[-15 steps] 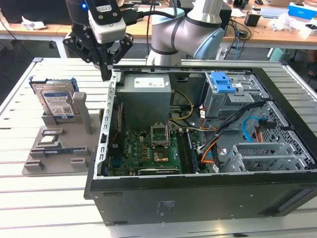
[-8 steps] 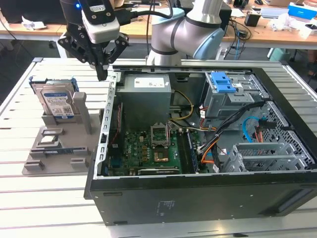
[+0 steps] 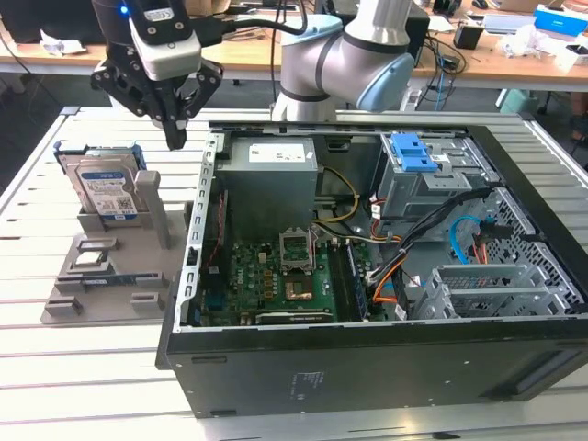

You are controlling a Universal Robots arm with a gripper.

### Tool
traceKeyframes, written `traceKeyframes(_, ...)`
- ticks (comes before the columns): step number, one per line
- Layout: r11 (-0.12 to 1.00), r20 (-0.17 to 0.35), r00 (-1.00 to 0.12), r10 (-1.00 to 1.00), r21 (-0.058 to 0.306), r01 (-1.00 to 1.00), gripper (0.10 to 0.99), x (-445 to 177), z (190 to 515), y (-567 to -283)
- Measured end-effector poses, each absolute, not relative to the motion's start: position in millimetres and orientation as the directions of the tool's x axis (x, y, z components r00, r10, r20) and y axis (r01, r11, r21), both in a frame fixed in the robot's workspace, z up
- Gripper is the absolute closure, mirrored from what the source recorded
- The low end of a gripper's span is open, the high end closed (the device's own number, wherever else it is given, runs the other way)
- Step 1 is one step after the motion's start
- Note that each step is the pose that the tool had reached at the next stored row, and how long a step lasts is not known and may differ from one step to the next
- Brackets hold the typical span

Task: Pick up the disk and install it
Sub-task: 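Reach for the disk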

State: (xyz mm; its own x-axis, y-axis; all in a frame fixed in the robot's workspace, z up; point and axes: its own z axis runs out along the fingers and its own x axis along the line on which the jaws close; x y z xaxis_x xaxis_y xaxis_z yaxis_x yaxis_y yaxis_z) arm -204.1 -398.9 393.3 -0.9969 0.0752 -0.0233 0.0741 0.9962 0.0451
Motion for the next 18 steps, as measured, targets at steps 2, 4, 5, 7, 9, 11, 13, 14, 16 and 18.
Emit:
traceKeyframes(2, 0.996, -0.023, -0.997, 0.075, 0.045, 0.074, 0.98, -206.4, 393.3, -398.8)
traceKeyframes(4, 0.996, -0.023, -0.997, 0.075, 0.045, 0.074, 0.98, -209.5, 393.2, -398.9)
traceKeyframes(5, 0.996, -0.023, -0.997, 0.075, 0.045, 0.074, 0.98, -211.0, 393.3, -398.8)
traceKeyframes(7, 0.996, -0.023, -0.997, 0.075, 0.045, 0.074, 0.98, -213.7, 393.3, -398.8)
traceKeyframes(9, 0.996, -0.023, -0.997, 0.075, 0.045, 0.074, 0.98, -220.9, 393.3, -398.8)
traceKeyframes(11, 0.996, -0.023, -0.997, 0.075, 0.045, 0.074, 0.98, -229.4, 393.3, -398.9)
traceKeyframes(13, 0.996, -0.023, -0.997, 0.075, 0.045, 0.074, 0.98, -237.1, 393.3, -398.8)
traceKeyframes(14, 0.996, -0.023, -0.997, 0.075, 0.045, 0.074, 0.98, -240.4, 393.3, -398.8)
traceKeyframes(16, 0.996, -0.023, -0.997, 0.075, 0.045, 0.074, 0.98, -248.8, 393.3, -398.7)
traceKeyframes(18, 0.996, -0.023, -0.997, 0.075, 0.045, 0.074, 0.98, -254.3, 393.2, -398.3)
